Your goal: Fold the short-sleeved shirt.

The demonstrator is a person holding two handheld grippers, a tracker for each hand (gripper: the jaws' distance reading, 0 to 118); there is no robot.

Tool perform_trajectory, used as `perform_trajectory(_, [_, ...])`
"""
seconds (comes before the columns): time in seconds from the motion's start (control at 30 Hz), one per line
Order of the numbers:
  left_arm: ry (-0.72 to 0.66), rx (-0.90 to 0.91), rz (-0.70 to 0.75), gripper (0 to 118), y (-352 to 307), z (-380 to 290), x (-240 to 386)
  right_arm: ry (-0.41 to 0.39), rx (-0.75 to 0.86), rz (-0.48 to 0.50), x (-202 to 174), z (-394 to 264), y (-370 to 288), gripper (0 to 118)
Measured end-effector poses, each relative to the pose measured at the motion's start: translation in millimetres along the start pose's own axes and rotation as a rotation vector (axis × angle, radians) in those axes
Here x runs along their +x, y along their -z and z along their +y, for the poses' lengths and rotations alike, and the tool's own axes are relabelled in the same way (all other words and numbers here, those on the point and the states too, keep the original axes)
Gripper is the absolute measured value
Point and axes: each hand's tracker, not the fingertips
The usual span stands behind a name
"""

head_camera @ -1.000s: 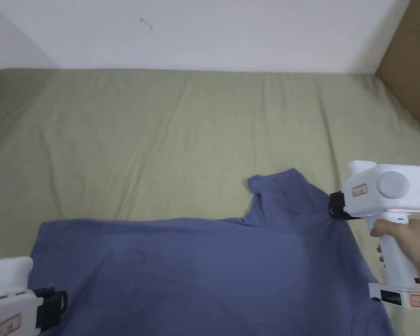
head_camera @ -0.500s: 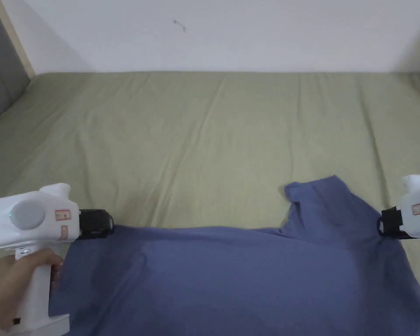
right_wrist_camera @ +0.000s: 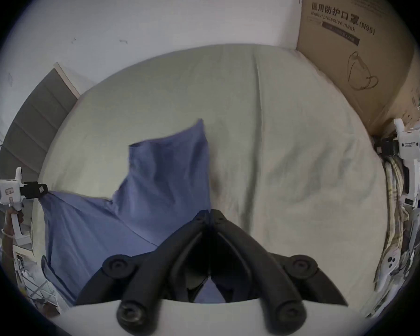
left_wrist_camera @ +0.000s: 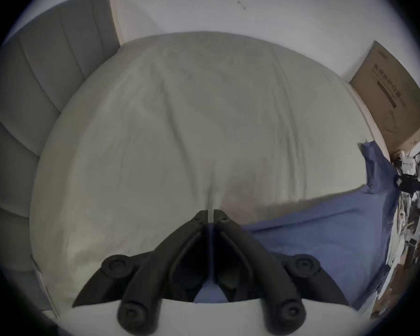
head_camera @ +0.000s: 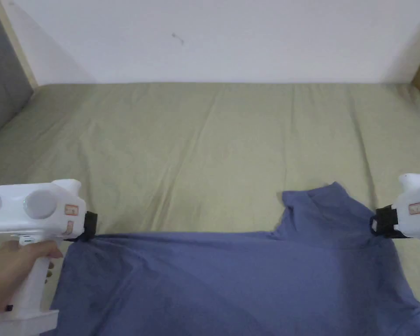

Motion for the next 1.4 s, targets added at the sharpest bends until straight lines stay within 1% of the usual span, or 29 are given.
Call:
perform_trajectory(0.07, [0.004, 0.046, -0.024, 2, -24.2, -2.2, -6.7, -0.018, 0.026, 0.005, -1.1, -3.0, -22.1, 1])
perform_trajectory(0.23, [0.034, 0.145, -0.02, 2, -101.6, -24.6, -11.0, -0.027, 0.085, 0.012, -0.5, -27.4, -86.2, 0])
perform_trajectory(0.37, [0.06, 0.178, -0.025, 2, -152.9, -67.7, -21.9, -0.04, 0.12, 0.032, 5.0, -73.3, -141.0, 1])
perform_trajectory(0.5, [0.065, 0.171, -0.037, 2, -188.6, -126.0, -32.2, -0.043, 0.108, 0.055, 12.9, -134.7, -179.5, 1])
perform_trajectory(0.6, [0.057, 0.15, -0.042, 2, -200.2, -173.4, -39.0, -0.054, 0.077, 0.057, 16.3, -185.1, -193.0, 1])
perform_trajectory(0.7, [0.072, 0.085, -0.037, 2, -199.8, -214.9, -42.5, -0.031, 0.025, 0.073, 22.3, -230.4, -194.8, 1])
perform_trajectory(0.73, [0.077, 0.066, -0.029, 2, -198.7, -225.5, -43.8, -0.01, -0.002, 0.079, 24.2, -243.7, -193.5, 1])
perform_trajectory(0.77, [0.081, 0.062, -0.023, 2, -197.9, -236.0, -45.2, -0.014, -0.027, 0.08, 26.5, -255.4, -190.5, 1])
perform_trajectory(0.8, [0.071, 0.065, -0.017, 2, -196.7, -246.5, -46.2, -0.021, -0.042, 0.079, 27.6, -267.5, -187.8, 1])
perform_trajectory(0.9, [0.021, 0.035, -0.03, 2, -184.2, -265.2, -54.4, -0.004, -0.09, 0.059, 30.2, -290.9, -173.6, 1])
perform_trajectory(0.93, [0.013, 0.012, -0.029, 5, -179.0, -268.9, -56.5, 0.006, -0.097, 0.059, 31.4, -295.8, -169.1, 1])
perform_trajectory(0.97, [0.018, 0.003, -0.029, 13, -175.5, -274.6, -53.2, 0.017, -0.098, 0.059, 32.0, -299.8, -165.4, 1])
perform_trajectory(1.0, [0.016, -0.014, -0.027, 35, -171.0, -277.8, -53.8, 0.028, -0.094, 0.064, 35.9, -302.9, -159.8, 17])
perform_trajectory(1.03, [0.017, -0.032, -0.011, 49, -167.8, -279.7, -54.0, 0.034, -0.097, 0.059, 39.2, -303.7, -154.7, 37])
perform_trajectory(1.07, [0.02, -0.04, 0.025, 49, -165.6, -282.4, -54.1, 0.039, -0.107, 0.021, 37.3, -304.5, -154.5, 37])
perform_trajectory(1.1, [0.016, -0.033, 0.058, 57, -166.4, -285.1, -50.5, 0.023, -0.105, -0.005, 35.0, -305.3, -155.2, 43])
perform_trajectory(1.13, [0.014, -0.03, 0.059, 74, -167.2, -286.1, -51.1, -0.006, -0.103, -0.042, 32.2, -305.5, -157.8, 57])
perform_trajectory(1.17, [0.003, -0.02, 0.071, 92, -171.1, -287.6, -51.1, -0.032, -0.078, -0.06, 28.5, -305.7, -164.1, 67])
perform_trajectory(1.2, [-0.013, 0.009, 0.072, 97, -177.8, -288.6, -51.0, -0.03, -0.044, -0.062, 27.0, -303.5, -169.2, 64])
perform_trajectory(1.23, [-0.029, 0.057, 0.041, 95, -187.8, -290.3, -47.8, -0.007, -0.009, -0.08, 24.6, -299.9, -175.5, 64])
perform_trajectory(1.33, [-0.081, 0.106, -0.009, 94, -209.2, -286.1, -43.8, 0.054, 0.14, -0.042, 13.4, -285.1, -197.9, 64])
perform_trajectory(1.37, [-0.091, 0.127, -0.031, 86, -217.4, -285.8, -42.8, 0.056, 0.191, -0.038, 5.9, -278.7, -205.0, 63])
perform_trajectory(1.4, [-0.092, 0.149, -0.05, 54, -224.8, -284.3, -41.1, 0.032, 0.225, -0.026, -2.9, -273.0, -210.8, 50])
